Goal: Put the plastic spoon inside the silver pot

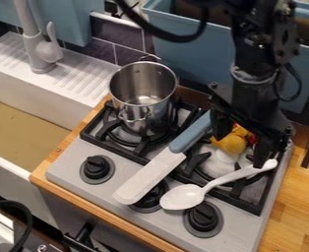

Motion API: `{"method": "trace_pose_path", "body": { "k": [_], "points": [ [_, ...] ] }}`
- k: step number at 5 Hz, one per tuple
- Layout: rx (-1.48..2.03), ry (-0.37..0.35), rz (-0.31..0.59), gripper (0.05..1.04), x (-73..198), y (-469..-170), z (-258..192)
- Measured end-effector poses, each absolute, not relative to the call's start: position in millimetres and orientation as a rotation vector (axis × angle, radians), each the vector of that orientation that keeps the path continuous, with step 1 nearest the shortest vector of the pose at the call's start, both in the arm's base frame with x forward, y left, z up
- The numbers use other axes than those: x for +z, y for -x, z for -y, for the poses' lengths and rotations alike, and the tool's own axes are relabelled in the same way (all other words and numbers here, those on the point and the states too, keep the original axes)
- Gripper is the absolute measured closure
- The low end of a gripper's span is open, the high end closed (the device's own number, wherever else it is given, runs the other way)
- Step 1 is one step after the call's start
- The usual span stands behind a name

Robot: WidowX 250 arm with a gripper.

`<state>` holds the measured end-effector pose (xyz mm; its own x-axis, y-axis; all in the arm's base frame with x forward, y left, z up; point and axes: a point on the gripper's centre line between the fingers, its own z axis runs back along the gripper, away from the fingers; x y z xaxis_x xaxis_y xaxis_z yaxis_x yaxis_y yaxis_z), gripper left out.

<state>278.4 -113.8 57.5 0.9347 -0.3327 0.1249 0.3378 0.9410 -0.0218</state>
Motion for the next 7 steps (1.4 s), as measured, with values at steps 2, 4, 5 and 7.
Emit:
{"method": "trace_pose_path", "body": {
  "k": [2, 4, 5, 7],
  "points": [
    [-0.395, 0.015, 0.175, 0.083, 40, -301, 122],
    [-0.417, -0.005, 0.151, 0.083, 18, -291, 130],
    [-0.422, -0.006, 0.155, 0.083, 13, -291, 132],
    [-0.414, -0.067, 0.157, 0.083, -6, -292, 131]
  ]
}}
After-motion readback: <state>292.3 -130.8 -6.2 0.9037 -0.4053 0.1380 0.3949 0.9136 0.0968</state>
